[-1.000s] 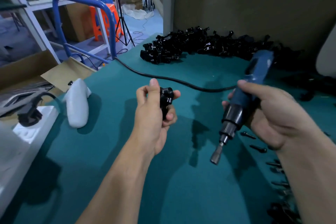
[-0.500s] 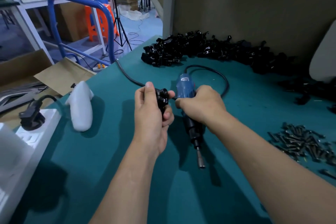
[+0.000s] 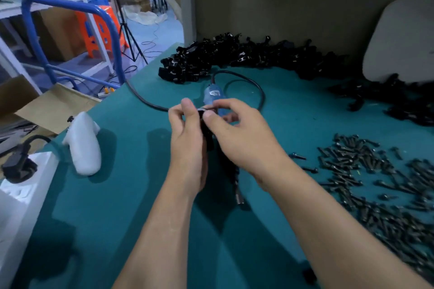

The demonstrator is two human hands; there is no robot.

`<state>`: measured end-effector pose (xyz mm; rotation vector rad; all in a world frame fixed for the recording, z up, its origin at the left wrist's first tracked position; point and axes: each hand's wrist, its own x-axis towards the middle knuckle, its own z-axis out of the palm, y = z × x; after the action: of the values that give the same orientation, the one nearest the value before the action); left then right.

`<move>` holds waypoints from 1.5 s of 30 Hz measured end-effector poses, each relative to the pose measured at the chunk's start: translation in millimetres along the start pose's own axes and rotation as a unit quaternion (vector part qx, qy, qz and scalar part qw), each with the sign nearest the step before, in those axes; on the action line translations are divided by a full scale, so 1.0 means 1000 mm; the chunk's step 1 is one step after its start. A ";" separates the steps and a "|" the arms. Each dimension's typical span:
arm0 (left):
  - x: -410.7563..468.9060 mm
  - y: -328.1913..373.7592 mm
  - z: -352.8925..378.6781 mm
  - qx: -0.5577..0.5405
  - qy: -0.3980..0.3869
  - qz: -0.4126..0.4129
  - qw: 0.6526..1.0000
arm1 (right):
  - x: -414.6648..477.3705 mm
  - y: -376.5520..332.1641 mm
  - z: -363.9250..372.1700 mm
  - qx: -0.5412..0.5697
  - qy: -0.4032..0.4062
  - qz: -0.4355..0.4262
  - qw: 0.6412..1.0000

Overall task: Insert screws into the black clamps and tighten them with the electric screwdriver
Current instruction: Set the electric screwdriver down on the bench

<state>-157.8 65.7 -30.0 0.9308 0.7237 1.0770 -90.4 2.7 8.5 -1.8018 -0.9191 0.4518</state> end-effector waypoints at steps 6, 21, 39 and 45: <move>-0.055 0.010 0.047 0.083 -0.152 0.036 0.984 | -0.045 0.002 -0.059 0.218 0.051 0.057 0.973; -0.232 -0.063 0.230 0.253 -0.472 0.035 0.844 | -0.199 0.075 -0.304 -0.019 0.417 0.066 0.907; -0.317 -0.143 0.279 0.502 -0.554 0.145 0.648 | -0.250 0.127 -0.378 -0.409 0.274 0.308 0.814; -0.306 -0.135 0.271 0.448 -0.575 0.126 0.673 | -0.249 0.116 -0.376 -0.439 0.186 0.345 0.809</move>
<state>29.7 -321.4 -16.7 2.2993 -0.0493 0.0693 46.5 -441.5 30.5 -2.9582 -0.1130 0.0613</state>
